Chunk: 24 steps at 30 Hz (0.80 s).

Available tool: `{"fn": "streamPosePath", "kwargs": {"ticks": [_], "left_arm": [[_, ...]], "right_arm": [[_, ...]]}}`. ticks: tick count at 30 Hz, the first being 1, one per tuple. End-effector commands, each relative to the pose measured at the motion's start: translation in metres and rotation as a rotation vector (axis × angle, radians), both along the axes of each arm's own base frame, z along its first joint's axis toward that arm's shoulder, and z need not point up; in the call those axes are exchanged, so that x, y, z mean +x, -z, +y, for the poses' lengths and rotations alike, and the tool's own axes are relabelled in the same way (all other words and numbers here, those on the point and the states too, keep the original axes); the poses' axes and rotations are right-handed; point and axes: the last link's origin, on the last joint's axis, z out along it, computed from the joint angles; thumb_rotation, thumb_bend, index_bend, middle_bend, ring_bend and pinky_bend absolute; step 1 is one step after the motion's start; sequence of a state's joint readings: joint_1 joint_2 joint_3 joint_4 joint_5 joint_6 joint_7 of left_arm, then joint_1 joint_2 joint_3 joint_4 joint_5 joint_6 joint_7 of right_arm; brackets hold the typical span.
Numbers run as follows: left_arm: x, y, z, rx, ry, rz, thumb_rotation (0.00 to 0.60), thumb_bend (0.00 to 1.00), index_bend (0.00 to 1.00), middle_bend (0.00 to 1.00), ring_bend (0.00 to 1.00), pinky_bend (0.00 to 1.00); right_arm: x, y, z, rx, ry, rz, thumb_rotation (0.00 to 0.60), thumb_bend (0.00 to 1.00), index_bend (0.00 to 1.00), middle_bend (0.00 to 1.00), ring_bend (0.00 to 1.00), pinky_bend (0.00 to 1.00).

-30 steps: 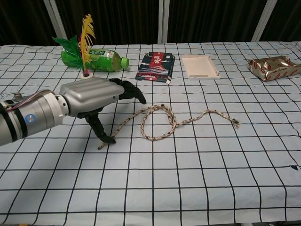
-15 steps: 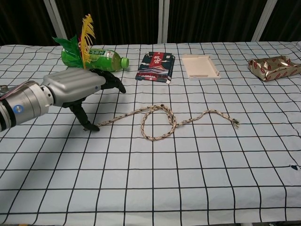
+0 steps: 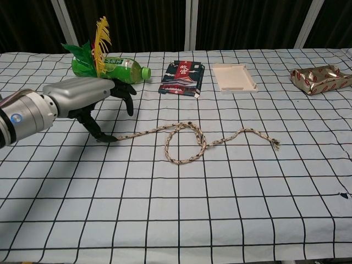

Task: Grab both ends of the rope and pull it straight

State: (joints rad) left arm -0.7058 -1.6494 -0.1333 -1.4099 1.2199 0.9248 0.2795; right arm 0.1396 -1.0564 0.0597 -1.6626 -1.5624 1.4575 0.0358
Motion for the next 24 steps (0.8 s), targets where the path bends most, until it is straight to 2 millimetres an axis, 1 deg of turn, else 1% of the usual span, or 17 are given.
{"fn": "streamPosePath", "kwargs": {"ticks": [1,6,11,20,24], "left_arm": [[0.001,0.003,-0.002,-0.027,-0.024,-0.026,0.600,0.21,0.42,0.08,0.00,0.00],[-0.002,0.006,-0.004,-0.014,-0.046,-0.030,0.600,0.25,0.44,0.08,0.00,0.00],[-0.005,0.010,-0.008,0.006,-0.046,-0.015,0.600,0.25,0.47,0.08,0.00,0.00],[-0.007,0.016,-0.010,-0.014,-0.061,-0.006,0.600,0.27,0.48,0.08,0.00,0.00],[-0.007,0.018,-0.010,-0.017,-0.065,-0.007,0.600,0.29,0.49,0.08,0.00,0.00]], "right_arm": [[-0.001,0.000,0.000,-0.001,0.002,0.000,0.600,0.27,0.04,0.08,0.00,0.00],[-0.002,-0.001,0.000,0.001,0.009,0.000,0.600,0.27,0.04,0.08,0.00,0.00],[-0.002,0.001,-0.002,0.007,0.006,-0.001,0.600,0.27,0.04,0.08,0.00,0.00],[-0.003,0.001,-0.002,0.008,0.012,-0.002,0.600,0.27,0.04,0.08,0.00,0.00],[-0.003,0.001,-0.002,0.009,0.013,-0.001,0.600,0.27,0.04,0.08,0.00,0.00]]}}
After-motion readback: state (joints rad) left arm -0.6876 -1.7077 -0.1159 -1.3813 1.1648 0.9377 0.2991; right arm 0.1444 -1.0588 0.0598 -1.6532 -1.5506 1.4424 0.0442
